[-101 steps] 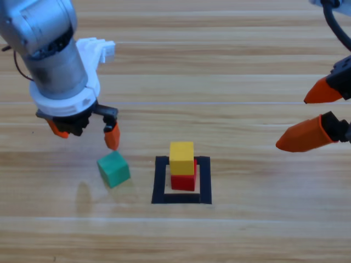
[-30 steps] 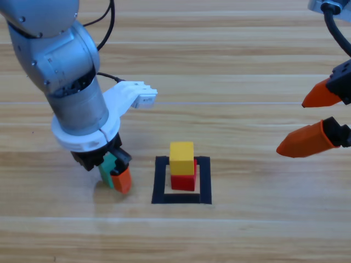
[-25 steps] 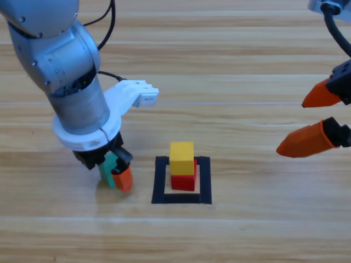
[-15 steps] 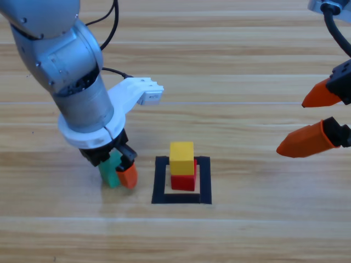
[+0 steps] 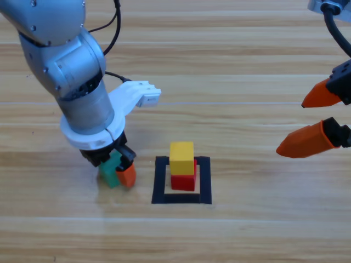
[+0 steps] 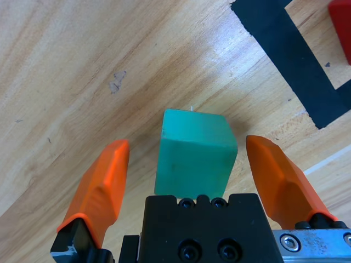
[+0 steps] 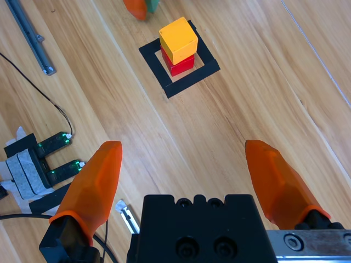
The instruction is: Stack the blocks in the rectangular block: red at the bottom, yellow in the middle, green on top
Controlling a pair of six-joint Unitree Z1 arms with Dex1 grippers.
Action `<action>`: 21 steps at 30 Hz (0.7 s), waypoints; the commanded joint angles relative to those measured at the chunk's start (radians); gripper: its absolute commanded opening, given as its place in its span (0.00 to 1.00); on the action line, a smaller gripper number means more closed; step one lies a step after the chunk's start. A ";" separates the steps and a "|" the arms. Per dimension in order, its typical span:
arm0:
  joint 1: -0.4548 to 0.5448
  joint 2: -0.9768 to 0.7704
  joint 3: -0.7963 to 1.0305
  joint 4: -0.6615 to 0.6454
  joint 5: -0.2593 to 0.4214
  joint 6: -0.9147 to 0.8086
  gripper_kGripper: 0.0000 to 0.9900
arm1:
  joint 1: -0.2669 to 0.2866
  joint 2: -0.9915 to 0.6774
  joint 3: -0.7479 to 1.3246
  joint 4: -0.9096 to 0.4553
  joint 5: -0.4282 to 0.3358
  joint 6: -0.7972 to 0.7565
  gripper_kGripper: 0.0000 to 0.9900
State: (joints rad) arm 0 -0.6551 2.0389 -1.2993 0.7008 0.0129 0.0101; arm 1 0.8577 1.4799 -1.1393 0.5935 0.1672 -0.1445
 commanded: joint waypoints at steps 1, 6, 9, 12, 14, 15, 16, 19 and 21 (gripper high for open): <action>0.025 0.061 0.015 -0.015 0.010 0.010 0.86 | -0.023 0.048 0.032 0.002 0.011 -0.009 1.00; 0.034 0.061 0.018 -0.015 0.010 0.008 0.54 | -0.023 0.048 0.032 0.002 0.014 -0.009 1.00; 0.035 0.046 0.021 -0.014 0.022 0.004 0.24 | -0.023 0.049 0.032 0.002 0.014 -0.009 1.00; 0.040 0.030 0.028 -0.012 0.025 -0.019 0.07 | -0.023 0.051 0.032 0.002 0.014 -0.009 1.00; 0.040 0.012 0.026 -0.003 0.030 -0.074 0.06 | -0.023 0.051 0.032 0.002 0.014 -0.009 1.00; 0.041 -0.003 0.017 0.014 0.038 -0.113 0.02 | -0.023 0.051 0.032 0.002 0.015 -0.009 1.00; 0.041 -0.023 0.015 0.019 0.047 -0.154 0.00 | -0.025 0.051 0.032 0.002 0.015 -0.009 1.00; 0.077 -0.057 -0.023 0.055 0.002 -0.315 0.00 | -0.023 0.051 0.032 0.002 0.015 -0.009 1.00; 0.077 -0.059 -0.117 0.123 -0.025 -0.412 0.00 | -0.023 0.051 0.032 0.002 0.015 -0.009 1.00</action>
State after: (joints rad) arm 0 -0.6192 2.0153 -1.3149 0.7474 0.0264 -0.2967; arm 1 0.8577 1.4799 -1.1392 0.5935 0.1713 -0.1445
